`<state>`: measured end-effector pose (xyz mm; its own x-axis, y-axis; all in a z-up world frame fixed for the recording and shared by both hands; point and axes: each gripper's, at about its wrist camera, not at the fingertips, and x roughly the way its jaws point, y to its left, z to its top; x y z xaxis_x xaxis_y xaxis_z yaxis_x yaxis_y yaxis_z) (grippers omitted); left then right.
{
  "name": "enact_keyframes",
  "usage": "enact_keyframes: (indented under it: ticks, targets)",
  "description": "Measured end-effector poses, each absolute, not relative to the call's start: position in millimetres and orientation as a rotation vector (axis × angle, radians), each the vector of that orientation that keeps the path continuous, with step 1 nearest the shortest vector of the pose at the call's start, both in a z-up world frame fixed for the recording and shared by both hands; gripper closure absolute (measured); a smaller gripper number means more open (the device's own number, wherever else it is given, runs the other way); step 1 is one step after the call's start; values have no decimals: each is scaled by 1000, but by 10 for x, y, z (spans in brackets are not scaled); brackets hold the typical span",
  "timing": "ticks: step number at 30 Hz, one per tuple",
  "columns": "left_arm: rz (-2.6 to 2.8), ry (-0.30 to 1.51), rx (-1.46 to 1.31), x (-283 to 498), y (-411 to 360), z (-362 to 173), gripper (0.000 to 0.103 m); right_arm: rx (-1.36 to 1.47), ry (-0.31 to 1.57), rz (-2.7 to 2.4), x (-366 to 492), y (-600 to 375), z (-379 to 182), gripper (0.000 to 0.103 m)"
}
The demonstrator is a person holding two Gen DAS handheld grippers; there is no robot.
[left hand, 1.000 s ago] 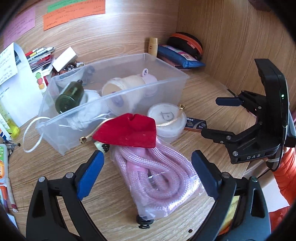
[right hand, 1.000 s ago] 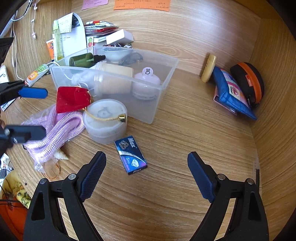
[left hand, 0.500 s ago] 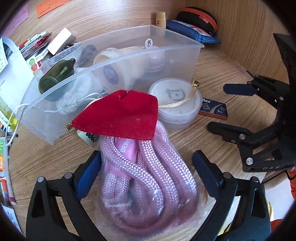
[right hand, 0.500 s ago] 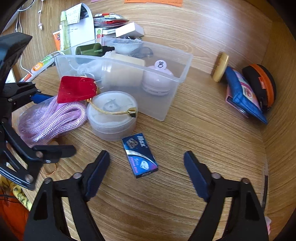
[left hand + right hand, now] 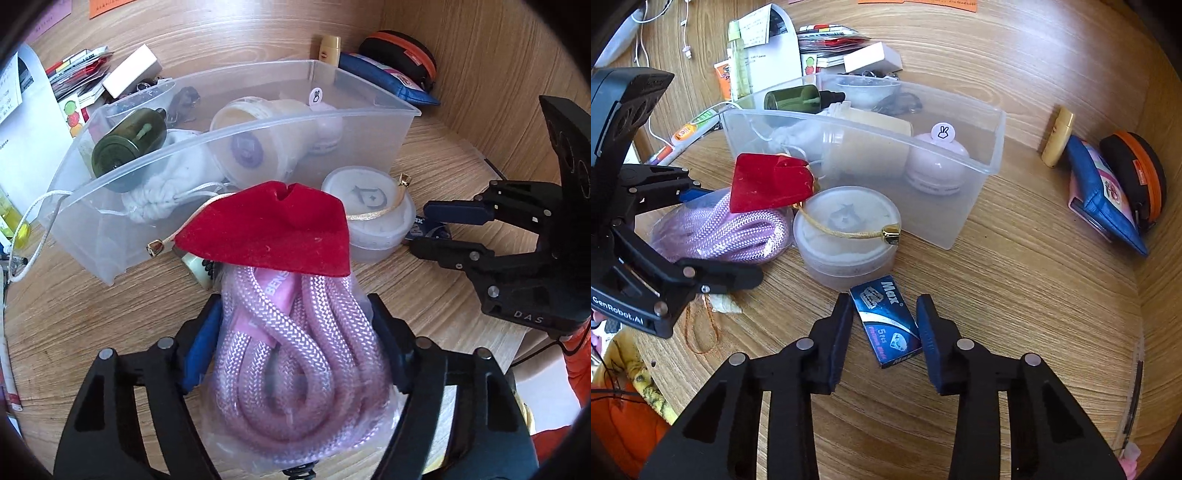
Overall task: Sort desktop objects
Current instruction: 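Move both grippers back toward the remaining items on the desk, then grasp the bagged pink rope with the left gripper while the right gripper grasps the blue Max box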
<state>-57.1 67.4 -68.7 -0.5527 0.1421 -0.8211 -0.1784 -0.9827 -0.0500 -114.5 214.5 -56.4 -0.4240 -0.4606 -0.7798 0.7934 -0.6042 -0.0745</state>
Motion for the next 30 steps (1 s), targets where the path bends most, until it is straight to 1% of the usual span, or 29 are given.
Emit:
enact_keyframes:
  ticks: [1,2,5,7,12,14,15,16,17,21,23,24,25,26,27,28,30]
  targets:
    - [2622,61,-1376,-564,662,-683,35,949,570,-2076,-1145,2142,-565,74]
    - [2628,37,-1373,-549,634,-671,35,945,575,-2076,-1136,2139,-565,76]
    - [2624,-12,-1340,-507,602,-604,37,946,569,-2072,-1131,2152,-561,76]
    - [2634,-13,-1307,-473,598,-539,37,949,553,-2064,-1137,2170,-553,78]
    - [2661,-6,-1247,-372,565,-370,37,942,525,-2073,-1144,2221,-500,78]
    - [2670,-10,-1230,-325,538,-319,40,932,510,-2081,-1130,2244,-461,78]
    - [2675,-9,-1227,-311,536,-294,59,925,507,-2084,-1120,2254,-437,78]
    - [2670,-9,-1226,-294,531,-268,84,915,505,-2093,-1111,2264,-412,78]
    - [2653,-14,-1230,-289,513,-251,90,910,503,-2095,-1103,2269,-392,78]
    - [2670,42,-1280,-293,508,-291,90,902,498,-2097,-1080,2270,-341,78]
    - [2657,20,-1302,-269,468,-330,85,897,495,-2099,-1068,2272,-334,78]
    - [2662,13,-1296,-245,449,-325,78,899,489,-2095,-1067,2273,-332,78]
    - [2675,9,-1288,-226,425,-312,60,901,485,-2092,-1066,2276,-333,78]
    - [2687,0,-1274,-205,401,-295,48,902,481,-2096,-1070,2280,-334,78]
    - [2698,-12,-1253,-187,367,-272,25,906,481,-2092,-1076,2279,-335,78]
    - [2709,-15,-1232,-171,338,-254,19,908,478,-2094,-1084,2281,-330,78]
    - [2717,32,-1234,-163,320,-254,19,910,474,-2094,-1104,2291,-319,78]
